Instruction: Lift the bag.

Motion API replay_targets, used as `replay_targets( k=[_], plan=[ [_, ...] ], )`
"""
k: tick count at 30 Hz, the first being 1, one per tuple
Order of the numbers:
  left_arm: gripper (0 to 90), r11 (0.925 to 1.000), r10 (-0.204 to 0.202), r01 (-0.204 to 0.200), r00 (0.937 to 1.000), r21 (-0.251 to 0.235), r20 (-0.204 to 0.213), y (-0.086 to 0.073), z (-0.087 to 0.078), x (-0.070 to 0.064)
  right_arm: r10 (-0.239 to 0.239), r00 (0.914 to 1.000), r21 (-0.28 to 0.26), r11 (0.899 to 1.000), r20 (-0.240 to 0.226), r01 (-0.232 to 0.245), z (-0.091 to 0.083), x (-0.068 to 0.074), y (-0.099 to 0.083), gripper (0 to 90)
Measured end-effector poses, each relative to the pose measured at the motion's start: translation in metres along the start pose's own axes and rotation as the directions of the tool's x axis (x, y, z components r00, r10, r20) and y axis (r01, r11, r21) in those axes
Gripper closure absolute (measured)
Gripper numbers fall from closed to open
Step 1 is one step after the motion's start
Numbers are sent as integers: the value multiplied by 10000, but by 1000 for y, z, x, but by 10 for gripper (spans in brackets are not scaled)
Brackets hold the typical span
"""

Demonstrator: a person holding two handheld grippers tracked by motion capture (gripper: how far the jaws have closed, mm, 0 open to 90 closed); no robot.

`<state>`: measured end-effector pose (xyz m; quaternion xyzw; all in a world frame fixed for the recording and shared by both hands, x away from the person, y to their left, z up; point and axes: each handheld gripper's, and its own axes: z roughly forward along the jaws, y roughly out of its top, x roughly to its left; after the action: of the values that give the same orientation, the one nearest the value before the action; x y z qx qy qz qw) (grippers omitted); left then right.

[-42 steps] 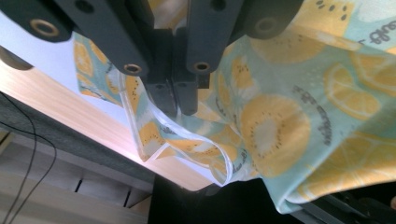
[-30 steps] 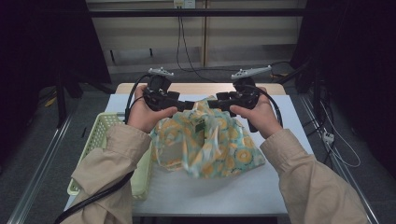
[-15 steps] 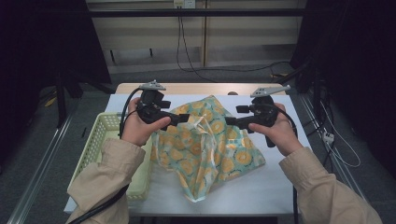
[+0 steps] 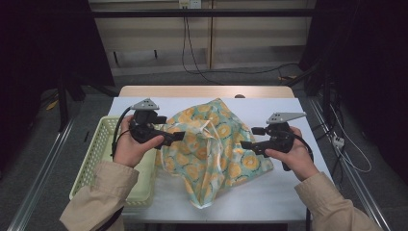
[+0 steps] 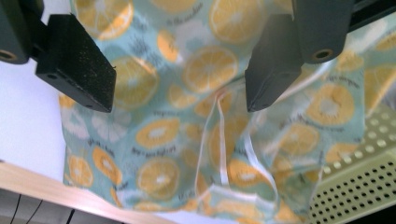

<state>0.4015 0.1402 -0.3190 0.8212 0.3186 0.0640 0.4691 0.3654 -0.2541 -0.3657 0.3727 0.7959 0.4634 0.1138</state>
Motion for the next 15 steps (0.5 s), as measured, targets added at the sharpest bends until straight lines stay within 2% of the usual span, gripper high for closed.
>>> replay_targets(
  k=[10,15],
  plan=[
    [58,9997,-140,144,9997,194,-218,-36,-11,3,72,9997,253,9996,239,-78,-9,-3,-34,235],
    [58,9995,89,-82,9997,298,-235,-48,-15,0,-38,9992,678,9977,400,11,-11,-3,-47,225]
  ],
)
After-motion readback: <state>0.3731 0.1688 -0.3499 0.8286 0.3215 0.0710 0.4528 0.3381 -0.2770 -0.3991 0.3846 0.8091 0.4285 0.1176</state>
